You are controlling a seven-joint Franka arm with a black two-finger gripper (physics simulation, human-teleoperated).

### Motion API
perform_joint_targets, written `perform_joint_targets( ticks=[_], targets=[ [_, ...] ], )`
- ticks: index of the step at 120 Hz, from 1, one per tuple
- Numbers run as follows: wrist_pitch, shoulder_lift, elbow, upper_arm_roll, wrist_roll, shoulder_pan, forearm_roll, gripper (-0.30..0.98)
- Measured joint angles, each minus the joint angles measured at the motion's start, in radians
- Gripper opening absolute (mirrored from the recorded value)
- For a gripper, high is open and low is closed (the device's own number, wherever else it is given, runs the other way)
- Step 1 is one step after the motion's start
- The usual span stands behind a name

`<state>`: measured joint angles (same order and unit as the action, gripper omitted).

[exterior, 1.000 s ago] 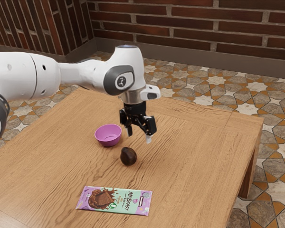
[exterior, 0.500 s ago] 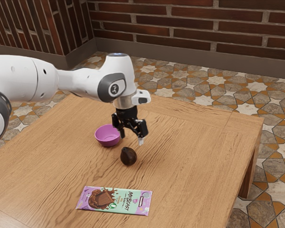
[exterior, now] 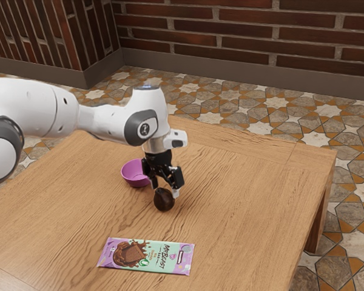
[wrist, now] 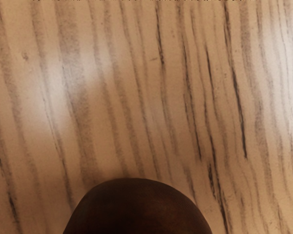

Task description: Place the pear in the bowl.

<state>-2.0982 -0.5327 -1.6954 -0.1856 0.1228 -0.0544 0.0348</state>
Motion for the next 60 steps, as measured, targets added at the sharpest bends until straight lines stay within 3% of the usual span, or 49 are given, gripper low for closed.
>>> perform_joint_targets(
  ticks=[60],
  targets=[
    [-0.067, -0.046, -0.027, 0.011, 0.061, -0.002, 0.025, 0.64]
  ],
)
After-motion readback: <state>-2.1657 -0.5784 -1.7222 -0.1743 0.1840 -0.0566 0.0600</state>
